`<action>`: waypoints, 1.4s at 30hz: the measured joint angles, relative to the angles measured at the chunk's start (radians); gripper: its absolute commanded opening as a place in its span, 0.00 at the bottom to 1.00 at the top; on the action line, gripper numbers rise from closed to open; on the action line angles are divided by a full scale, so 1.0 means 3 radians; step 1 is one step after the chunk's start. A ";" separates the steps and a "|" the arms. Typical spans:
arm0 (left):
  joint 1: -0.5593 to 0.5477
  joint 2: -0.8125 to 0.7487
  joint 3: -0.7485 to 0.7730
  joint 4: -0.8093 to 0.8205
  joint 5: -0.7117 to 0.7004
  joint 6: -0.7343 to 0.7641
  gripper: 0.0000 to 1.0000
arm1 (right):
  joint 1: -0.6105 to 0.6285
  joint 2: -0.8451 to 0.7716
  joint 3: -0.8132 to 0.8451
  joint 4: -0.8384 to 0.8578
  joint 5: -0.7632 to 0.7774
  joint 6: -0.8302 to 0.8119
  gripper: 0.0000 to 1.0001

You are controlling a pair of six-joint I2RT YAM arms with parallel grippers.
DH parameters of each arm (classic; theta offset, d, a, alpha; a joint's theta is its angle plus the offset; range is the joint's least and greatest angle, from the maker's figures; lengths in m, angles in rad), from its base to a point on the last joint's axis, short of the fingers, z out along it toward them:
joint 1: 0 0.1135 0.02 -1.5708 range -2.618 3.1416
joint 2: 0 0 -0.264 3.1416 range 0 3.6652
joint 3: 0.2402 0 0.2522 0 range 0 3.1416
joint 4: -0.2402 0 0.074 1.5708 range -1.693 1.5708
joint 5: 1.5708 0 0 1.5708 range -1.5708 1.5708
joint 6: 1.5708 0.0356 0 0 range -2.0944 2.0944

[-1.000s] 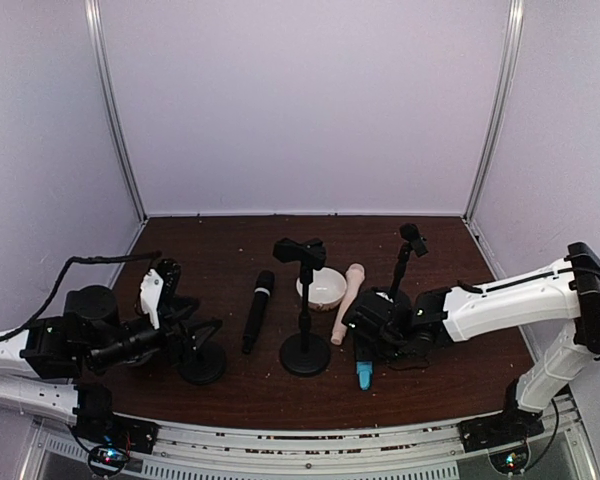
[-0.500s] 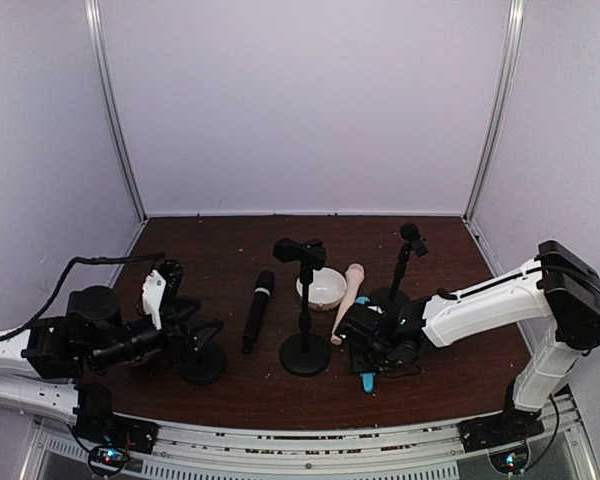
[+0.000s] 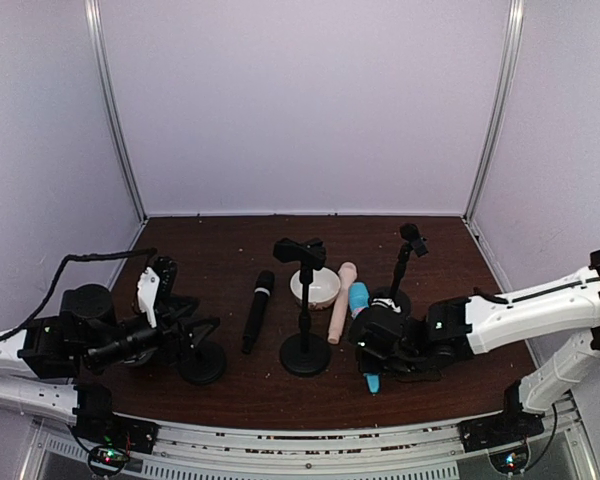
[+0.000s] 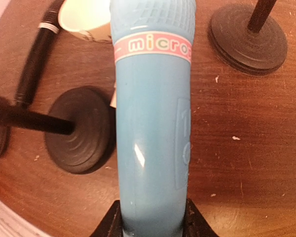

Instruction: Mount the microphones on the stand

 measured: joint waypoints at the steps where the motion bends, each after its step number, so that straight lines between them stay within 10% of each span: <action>1: 0.0000 0.0031 0.0025 -0.0005 0.0017 -0.0001 0.61 | 0.0076 -0.0104 0.0005 -0.0039 0.0045 0.0027 0.16; 13: -0.0287 0.0613 0.0454 0.0463 0.0524 0.0062 0.61 | 0.1433 -0.1665 -0.0258 -0.0313 0.1077 0.0299 0.06; 21: -0.0637 0.1368 0.1047 0.0844 0.0665 0.0144 0.62 | 0.1583 -0.2721 -0.1179 0.0863 0.1417 -0.0907 0.01; 36: -0.0712 0.2603 0.1944 0.1448 0.0999 0.0137 0.63 | 0.1597 -0.2191 -0.1120 0.2346 0.0866 -0.2660 0.00; 42: -0.0711 0.2651 0.1947 0.1525 0.1033 0.0125 0.45 | 0.1598 -0.1839 -0.0916 0.2593 0.0758 -0.2837 0.00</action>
